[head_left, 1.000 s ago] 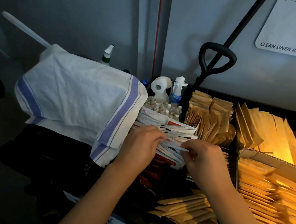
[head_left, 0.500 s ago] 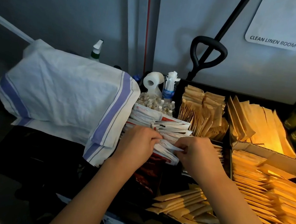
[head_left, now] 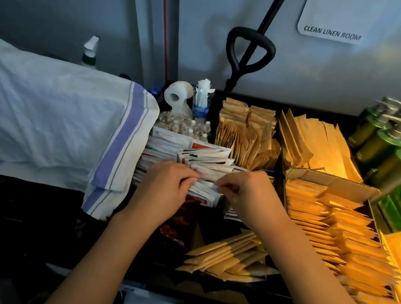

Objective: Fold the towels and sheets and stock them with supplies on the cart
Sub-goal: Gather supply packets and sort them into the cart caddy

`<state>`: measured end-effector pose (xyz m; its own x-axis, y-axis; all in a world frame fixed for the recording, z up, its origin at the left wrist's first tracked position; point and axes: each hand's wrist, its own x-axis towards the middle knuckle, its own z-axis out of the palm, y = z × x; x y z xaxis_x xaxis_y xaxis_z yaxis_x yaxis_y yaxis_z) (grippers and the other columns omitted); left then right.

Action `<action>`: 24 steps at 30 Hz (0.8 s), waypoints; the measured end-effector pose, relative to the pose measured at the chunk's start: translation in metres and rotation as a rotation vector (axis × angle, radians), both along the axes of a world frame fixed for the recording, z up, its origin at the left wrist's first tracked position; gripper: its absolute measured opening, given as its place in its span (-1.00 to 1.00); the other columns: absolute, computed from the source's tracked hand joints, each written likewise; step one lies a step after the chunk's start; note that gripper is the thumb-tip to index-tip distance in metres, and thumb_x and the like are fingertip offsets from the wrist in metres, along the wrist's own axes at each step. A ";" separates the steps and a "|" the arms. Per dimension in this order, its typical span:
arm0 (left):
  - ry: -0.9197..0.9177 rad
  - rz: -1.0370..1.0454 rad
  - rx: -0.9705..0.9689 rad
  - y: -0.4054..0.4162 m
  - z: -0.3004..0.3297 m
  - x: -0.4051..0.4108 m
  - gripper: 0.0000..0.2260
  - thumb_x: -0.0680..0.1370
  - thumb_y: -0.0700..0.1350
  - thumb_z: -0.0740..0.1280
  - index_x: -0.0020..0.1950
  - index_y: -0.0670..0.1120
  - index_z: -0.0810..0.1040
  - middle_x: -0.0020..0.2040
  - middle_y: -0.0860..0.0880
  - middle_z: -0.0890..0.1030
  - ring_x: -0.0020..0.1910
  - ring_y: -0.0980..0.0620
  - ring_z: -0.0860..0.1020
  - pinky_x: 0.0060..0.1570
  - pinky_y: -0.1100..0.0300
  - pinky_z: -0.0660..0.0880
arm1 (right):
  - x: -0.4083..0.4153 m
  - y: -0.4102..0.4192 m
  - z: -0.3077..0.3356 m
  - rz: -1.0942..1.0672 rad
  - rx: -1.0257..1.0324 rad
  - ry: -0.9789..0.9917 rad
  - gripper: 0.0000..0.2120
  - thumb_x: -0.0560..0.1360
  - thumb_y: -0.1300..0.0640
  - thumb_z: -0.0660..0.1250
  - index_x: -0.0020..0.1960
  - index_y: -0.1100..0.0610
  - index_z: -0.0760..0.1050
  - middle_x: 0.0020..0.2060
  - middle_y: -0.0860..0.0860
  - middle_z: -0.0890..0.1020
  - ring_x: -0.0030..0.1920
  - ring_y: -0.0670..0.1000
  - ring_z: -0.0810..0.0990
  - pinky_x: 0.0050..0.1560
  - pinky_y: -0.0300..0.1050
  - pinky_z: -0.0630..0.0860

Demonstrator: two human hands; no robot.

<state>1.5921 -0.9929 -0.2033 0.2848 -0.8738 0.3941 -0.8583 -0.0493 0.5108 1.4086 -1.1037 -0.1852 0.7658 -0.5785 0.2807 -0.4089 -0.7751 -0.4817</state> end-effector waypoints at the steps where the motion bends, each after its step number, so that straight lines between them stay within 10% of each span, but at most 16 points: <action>1: -0.009 0.001 0.025 -0.001 0.002 0.000 -0.85 0.58 -0.11 0.44 0.11 0.03 0.75 0.05 0.10 0.73 0.03 0.08 0.64 0.14 0.04 0.56 | 0.000 0.001 0.000 0.012 0.000 0.025 -0.86 0.48 0.24 0.52 0.01 0.07 0.76 -0.10 -0.01 0.76 -0.09 0.04 0.71 0.04 0.02 0.61; 9: 0.014 -0.066 -0.093 0.018 0.020 -0.028 -0.83 0.56 -0.13 0.45 0.11 0.04 0.73 0.04 0.17 0.69 0.04 0.20 0.59 0.11 0.11 0.58 | -0.046 0.005 0.006 0.005 0.099 -0.016 -0.76 0.42 0.32 0.56 -0.04 0.02 0.74 -0.24 -0.22 0.66 -0.14 -0.28 0.66 -0.11 -0.48 0.52; 16: 0.097 -0.254 0.183 0.029 0.017 -0.059 -0.84 0.58 0.01 0.42 0.13 0.13 0.72 -0.03 0.23 0.67 -0.03 0.26 0.58 0.02 0.18 0.56 | -0.070 0.016 -0.003 0.151 0.261 0.350 -0.61 0.43 0.07 0.58 0.22 -0.17 0.66 0.07 -0.27 0.68 0.08 -0.30 0.60 0.12 -0.43 0.51; 24: 0.066 -0.267 0.485 0.040 0.013 -0.071 -0.69 0.47 0.27 0.45 0.17 0.22 0.66 -0.09 0.29 0.62 -0.10 0.30 0.56 -0.06 0.18 0.60 | -0.064 0.023 -0.005 0.248 0.240 0.432 -0.60 0.43 0.10 0.49 0.24 -0.14 0.63 0.01 -0.20 0.70 -0.04 -0.19 0.60 -0.06 -0.28 0.56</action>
